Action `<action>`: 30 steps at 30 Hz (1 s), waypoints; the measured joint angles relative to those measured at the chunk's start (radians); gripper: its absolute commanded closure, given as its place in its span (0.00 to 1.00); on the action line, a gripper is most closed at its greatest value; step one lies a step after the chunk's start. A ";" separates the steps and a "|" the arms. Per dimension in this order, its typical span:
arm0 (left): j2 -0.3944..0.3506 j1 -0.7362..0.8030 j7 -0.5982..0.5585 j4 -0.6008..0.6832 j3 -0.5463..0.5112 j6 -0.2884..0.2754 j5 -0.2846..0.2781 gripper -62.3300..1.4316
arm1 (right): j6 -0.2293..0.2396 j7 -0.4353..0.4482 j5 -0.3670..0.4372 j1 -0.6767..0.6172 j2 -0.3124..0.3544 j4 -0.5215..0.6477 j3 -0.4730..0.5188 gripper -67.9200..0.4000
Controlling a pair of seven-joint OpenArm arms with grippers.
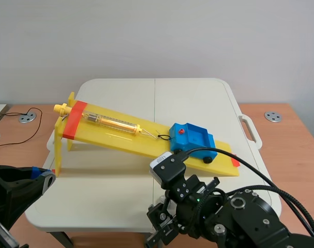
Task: Place the four metal weights on the blue cart on the ramp.
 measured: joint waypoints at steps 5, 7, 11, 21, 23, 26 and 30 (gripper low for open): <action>0.000 0.000 0.000 0.000 0.000 0.000 0.000 0.93 | -0.001 0.008 -0.001 0.009 -0.008 -0.005 -0.013 0.57; 0.000 0.000 0.000 0.000 0.000 0.000 0.000 0.93 | 0.000 0.011 -0.001 0.010 -0.008 -0.005 -0.013 0.57; 0.000 0.000 0.000 0.000 0.000 0.000 0.000 0.93 | 0.000 0.020 0.000 0.010 -0.008 -0.017 -0.013 0.57; 0.000 0.000 0.000 0.000 0.000 0.000 0.000 0.93 | -0.003 0.079 0.000 0.031 -0.008 -0.072 -0.020 0.66; 0.000 0.000 0.000 0.000 0.000 0.000 0.000 0.93 | -0.003 0.081 0.000 0.042 -0.008 -0.080 -0.029 0.69; 0.000 0.000 0.000 0.000 0.000 0.000 0.000 0.93 | -0.004 0.079 0.000 0.047 -0.008 -0.083 -0.036 0.77; 0.000 0.000 0.000 0.000 0.000 0.000 0.000 0.93 | -0.010 0.078 0.000 0.046 -0.008 -0.083 -0.036 0.93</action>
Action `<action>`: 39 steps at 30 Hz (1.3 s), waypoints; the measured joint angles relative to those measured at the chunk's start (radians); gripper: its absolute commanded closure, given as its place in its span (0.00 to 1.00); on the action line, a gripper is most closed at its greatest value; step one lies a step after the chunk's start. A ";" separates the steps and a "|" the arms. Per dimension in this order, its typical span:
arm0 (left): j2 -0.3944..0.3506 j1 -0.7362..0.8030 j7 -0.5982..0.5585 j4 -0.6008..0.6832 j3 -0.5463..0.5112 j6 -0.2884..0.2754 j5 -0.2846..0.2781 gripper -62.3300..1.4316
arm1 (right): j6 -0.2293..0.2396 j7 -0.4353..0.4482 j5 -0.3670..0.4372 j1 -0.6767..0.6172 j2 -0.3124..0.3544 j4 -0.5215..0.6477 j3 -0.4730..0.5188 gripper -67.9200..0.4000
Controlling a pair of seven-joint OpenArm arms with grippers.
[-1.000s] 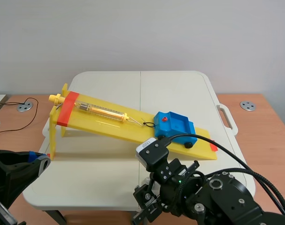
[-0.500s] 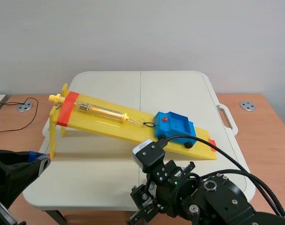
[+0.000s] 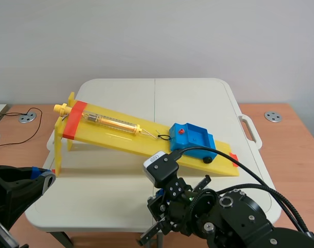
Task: Place the four metal weights on the blue cart on the ramp.
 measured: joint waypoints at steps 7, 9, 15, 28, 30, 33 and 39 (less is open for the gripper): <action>0.000 0.000 0.000 0.000 0.000 0.000 0.000 0.93 | -0.008 0.002 0.000 0.000 0.000 0.000 0.000 0.98; 0.000 0.000 0.000 0.000 0.000 0.000 0.000 0.93 | -0.008 0.002 0.000 0.000 0.000 0.000 0.000 0.98; 0.000 0.000 0.000 0.000 0.000 0.000 0.000 0.93 | -0.008 -0.018 0.010 -0.006 0.006 0.024 0.008 0.98; 0.000 0.000 0.000 0.000 0.000 0.000 0.000 0.93 | -0.007 -0.117 0.176 -0.216 0.159 0.430 0.125 0.98; 0.000 0.000 0.000 0.000 0.000 0.000 0.000 0.93 | 0.003 -0.137 0.214 -0.257 0.167 0.491 0.166 0.98; 0.000 0.000 0.000 0.000 0.000 0.000 0.000 0.93 | 0.031 -0.166 0.283 -0.309 0.167 0.577 0.239 0.98; 0.000 0.000 0.000 0.000 0.000 0.000 0.000 0.93 | 0.055 -0.203 0.457 -0.344 0.166 0.679 0.397 0.99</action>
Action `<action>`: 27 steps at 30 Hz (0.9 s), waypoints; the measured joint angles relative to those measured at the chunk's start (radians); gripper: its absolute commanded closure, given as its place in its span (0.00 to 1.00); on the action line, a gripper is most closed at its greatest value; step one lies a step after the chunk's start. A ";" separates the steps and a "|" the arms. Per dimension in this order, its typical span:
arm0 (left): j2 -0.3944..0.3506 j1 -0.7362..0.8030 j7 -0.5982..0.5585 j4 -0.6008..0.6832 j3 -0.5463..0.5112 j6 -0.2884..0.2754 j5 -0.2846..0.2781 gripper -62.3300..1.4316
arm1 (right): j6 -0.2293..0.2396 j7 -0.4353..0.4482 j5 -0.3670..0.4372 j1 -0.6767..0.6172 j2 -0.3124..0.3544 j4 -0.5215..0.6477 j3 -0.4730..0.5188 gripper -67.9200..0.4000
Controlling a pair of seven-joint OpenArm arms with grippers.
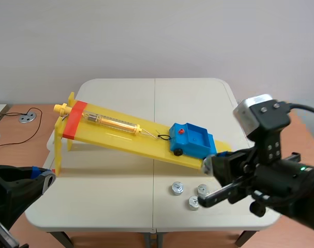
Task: Place the four metal weights on the blue cart on the ramp.
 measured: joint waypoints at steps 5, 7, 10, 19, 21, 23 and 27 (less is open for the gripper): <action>0.000 0.000 0.000 0.000 0.000 0.000 0.000 0.93 | 0.009 -0.010 0.069 0.021 -0.028 0.004 0.129 0.99; 0.000 0.000 0.000 0.000 0.000 0.000 0.000 0.93 | 0.009 -0.020 0.076 0.045 -0.052 -0.001 0.163 0.99; 0.000 0.000 0.000 0.000 0.000 0.000 0.000 0.93 | 0.008 -0.027 0.087 0.100 -0.089 -0.031 0.179 0.99; 0.000 0.000 0.000 0.000 0.000 0.000 0.000 0.93 | 0.008 -0.042 0.113 0.299 -0.205 -0.267 0.177 0.99; 0.000 0.000 0.000 0.000 0.000 0.000 0.000 0.93 | 0.008 -0.048 0.113 0.332 -0.219 -0.315 0.176 0.99; 0.000 0.000 0.000 0.000 0.000 0.000 0.000 0.93 | 0.008 -0.054 0.113 0.362 -0.227 -0.355 0.174 0.99; 0.000 0.000 0.000 0.000 0.000 0.000 0.000 0.93 | 0.006 -0.060 0.113 0.416 -0.238 -0.418 0.170 0.99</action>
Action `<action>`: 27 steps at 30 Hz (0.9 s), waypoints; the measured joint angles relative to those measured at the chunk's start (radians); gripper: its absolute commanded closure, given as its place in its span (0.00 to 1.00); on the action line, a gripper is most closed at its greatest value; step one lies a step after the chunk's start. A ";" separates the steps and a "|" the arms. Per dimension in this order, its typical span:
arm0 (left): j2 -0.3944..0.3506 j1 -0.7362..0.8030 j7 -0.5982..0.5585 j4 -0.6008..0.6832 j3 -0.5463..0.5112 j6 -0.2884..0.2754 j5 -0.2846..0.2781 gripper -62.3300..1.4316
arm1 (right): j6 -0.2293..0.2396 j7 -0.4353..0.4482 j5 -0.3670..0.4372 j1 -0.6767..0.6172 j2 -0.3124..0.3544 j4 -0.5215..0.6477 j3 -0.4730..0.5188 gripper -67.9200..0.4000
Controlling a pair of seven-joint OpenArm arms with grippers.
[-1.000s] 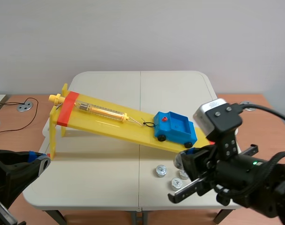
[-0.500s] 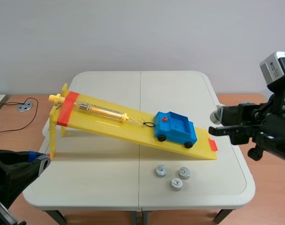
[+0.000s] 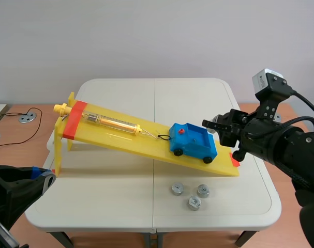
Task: Place the four metal weights on the blue cart on the ramp.
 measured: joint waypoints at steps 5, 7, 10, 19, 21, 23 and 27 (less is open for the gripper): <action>0.000 0.000 0.000 0.000 0.000 0.000 0.000 0.93 | 0.001 0.000 0.000 0.059 0.000 -0.077 0.000 0.99; 0.000 0.000 0.000 0.000 0.000 0.000 0.000 0.93 | 0.002 0.000 0.000 0.079 0.000 -0.110 0.000 0.99; 0.000 0.000 0.000 0.000 0.000 0.000 0.000 0.93 | 0.003 0.000 0.000 0.105 0.000 -0.158 -0.001 0.99; 0.000 0.000 0.000 0.000 0.000 0.000 0.000 0.93 | 0.000 0.000 0.000 0.145 -0.012 -0.238 -0.012 0.99; 0.000 0.000 0.000 0.000 0.000 0.000 0.000 0.93 | 0.000 0.000 0.000 0.154 -0.018 -0.255 -0.012 0.99; 0.000 0.000 0.000 0.000 0.000 0.000 0.000 0.93 | 0.000 0.002 -0.002 0.164 -0.024 -0.278 -0.012 0.99; 0.000 0.000 0.000 0.000 0.000 0.000 0.000 0.93 | 0.000 0.004 -0.008 0.184 -0.034 -0.317 -0.012 0.99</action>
